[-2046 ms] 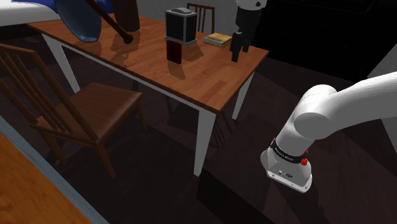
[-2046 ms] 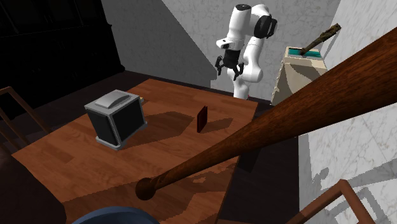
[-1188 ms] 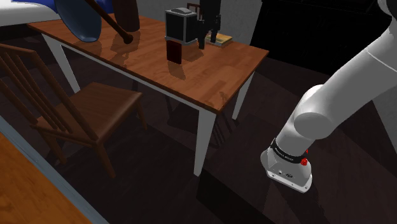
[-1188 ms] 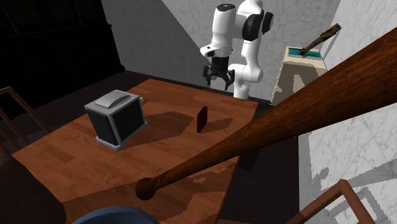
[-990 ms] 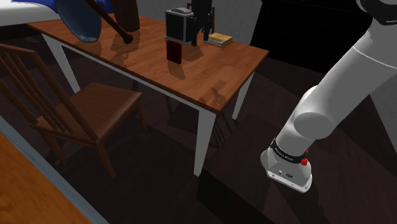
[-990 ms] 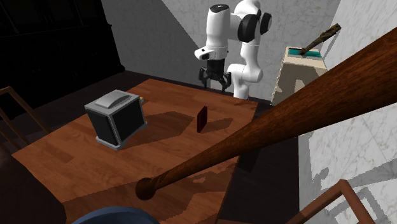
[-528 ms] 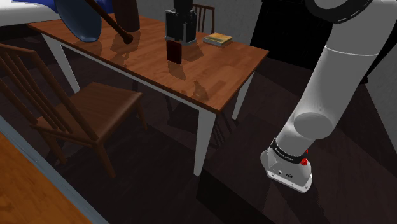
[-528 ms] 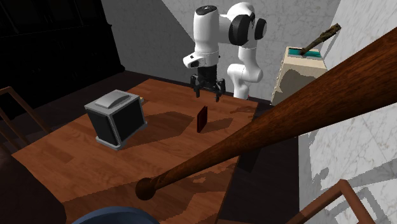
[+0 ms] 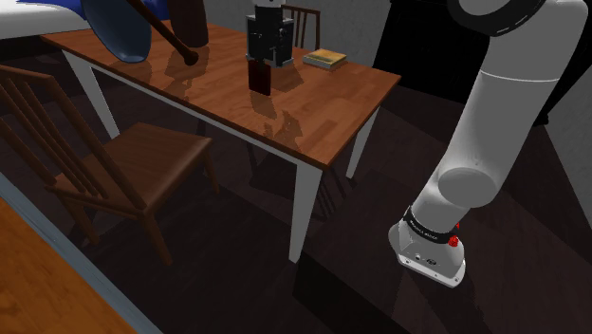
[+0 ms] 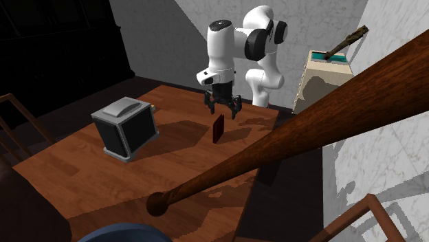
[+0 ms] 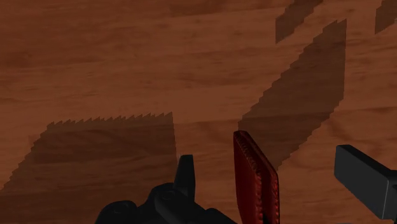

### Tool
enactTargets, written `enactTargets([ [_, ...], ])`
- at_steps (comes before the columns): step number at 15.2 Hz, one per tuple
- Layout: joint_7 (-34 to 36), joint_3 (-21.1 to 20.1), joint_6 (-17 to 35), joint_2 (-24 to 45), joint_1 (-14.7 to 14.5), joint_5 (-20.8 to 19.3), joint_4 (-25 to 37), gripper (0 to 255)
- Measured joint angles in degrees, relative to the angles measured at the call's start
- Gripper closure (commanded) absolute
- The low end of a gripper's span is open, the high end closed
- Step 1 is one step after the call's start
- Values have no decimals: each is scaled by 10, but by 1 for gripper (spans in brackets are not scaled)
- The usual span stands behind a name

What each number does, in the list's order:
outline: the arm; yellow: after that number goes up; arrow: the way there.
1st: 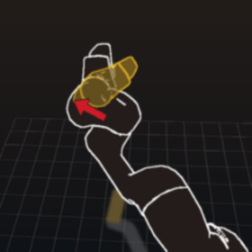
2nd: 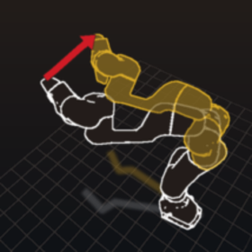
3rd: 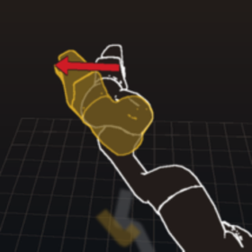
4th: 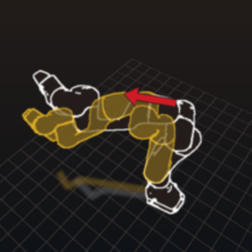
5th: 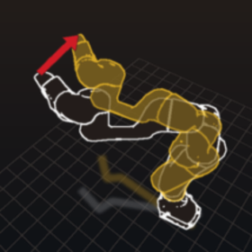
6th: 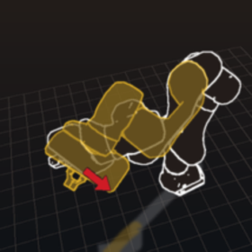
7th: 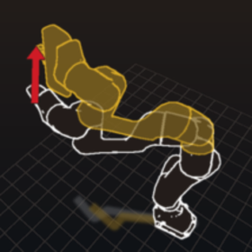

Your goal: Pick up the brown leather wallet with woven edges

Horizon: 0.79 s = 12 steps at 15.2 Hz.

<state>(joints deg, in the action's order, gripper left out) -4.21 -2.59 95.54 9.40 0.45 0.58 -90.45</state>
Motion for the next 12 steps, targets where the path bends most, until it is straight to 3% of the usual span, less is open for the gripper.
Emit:
enactTargets([
  [1, 0, 0, 3, 0, 0, 0, -3, 255],
  [12, 1, 0, 4, 0, 0, 0, -4, 255],
])
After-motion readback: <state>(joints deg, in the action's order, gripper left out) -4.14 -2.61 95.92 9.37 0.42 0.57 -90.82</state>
